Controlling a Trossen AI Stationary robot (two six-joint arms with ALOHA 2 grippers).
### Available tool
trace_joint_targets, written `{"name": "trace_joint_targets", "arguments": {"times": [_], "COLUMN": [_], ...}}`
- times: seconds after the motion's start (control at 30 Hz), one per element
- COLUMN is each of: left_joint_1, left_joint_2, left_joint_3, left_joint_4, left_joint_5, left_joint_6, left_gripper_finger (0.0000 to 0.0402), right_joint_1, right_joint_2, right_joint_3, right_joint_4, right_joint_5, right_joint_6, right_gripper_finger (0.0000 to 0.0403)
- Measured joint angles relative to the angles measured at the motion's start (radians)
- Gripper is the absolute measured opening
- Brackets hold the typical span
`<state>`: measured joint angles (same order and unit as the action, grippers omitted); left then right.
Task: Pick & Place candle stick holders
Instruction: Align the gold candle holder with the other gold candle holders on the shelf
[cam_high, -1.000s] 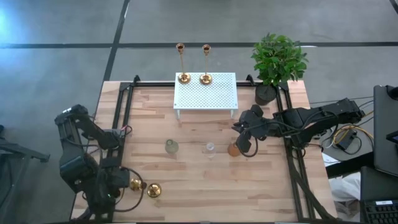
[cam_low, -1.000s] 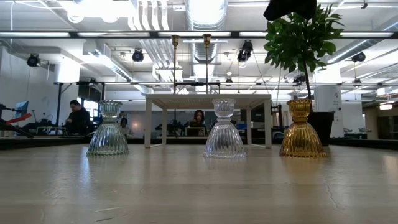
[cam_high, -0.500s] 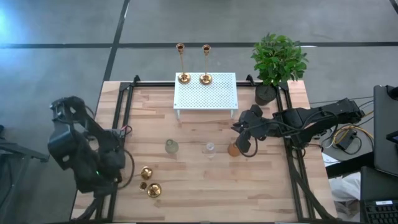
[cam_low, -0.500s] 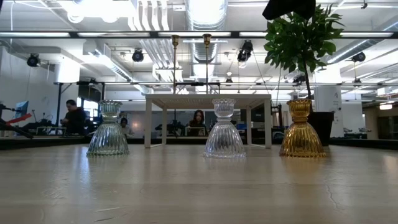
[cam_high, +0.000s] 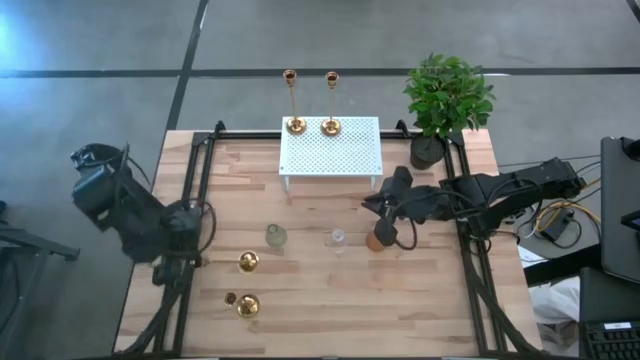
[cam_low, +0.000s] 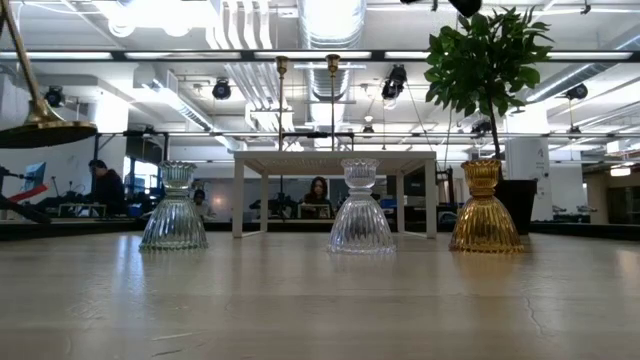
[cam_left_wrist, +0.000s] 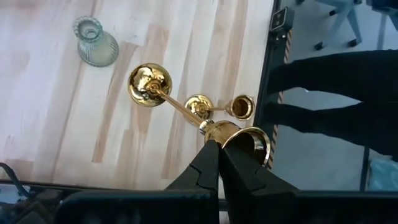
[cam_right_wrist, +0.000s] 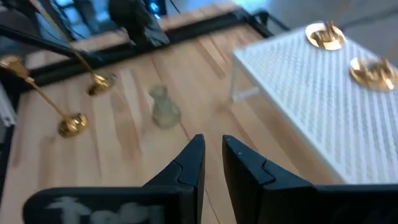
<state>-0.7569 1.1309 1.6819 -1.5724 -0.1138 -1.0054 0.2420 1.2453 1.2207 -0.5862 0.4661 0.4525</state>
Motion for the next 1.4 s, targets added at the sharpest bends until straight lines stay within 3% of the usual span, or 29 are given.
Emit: {"name": "trace_joint_targets", "arguments": {"times": [0.13, 0.3, 0.57, 0.73, 1.03, 1.4], "left_joint_1": [0.157, 0.358, 0.573, 0.625, 0.662, 0.75], "left_joint_2": [0.004, 0.058, 0.187, 0.26, 0.375, 0.495], "left_joint_3": [0.001, 0.013, 0.172, 0.271, 0.36, 0.462], "left_joint_4": [0.0, -0.002, 0.004, 0.001, 0.001, 0.001], "left_joint_5": [0.106, 0.272, 0.395, 0.442, 0.466, 0.529], "left_joint_6": [0.139, 0.363, 0.644, 0.718, 0.803, 0.911], "left_gripper_finger": [0.0007, 0.0007, 0.0007, 0.0007, 0.0007, 0.0007], "right_joint_1": [0.0, 0.0, -0.001, 0.0, 0.0, 0.002], "right_joint_2": [0.003, 0.053, 0.168, 0.24, 0.311, 0.411], "right_joint_3": [0.0, 0.0, 0.0, 0.0, 0.0, 0.121], "right_joint_4": [0.114, 0.256, 0.402, 0.522, 0.67, 0.619], "right_joint_5": [-0.023, -0.03, -0.052, -0.142, -0.212, -0.24], "right_joint_6": [-0.097, -0.168, -0.2, -0.195, -0.193, -0.231], "right_gripper_finger": [0.0058, 0.0094, 0.0172, 0.0195, 0.0185, 0.0169]}}
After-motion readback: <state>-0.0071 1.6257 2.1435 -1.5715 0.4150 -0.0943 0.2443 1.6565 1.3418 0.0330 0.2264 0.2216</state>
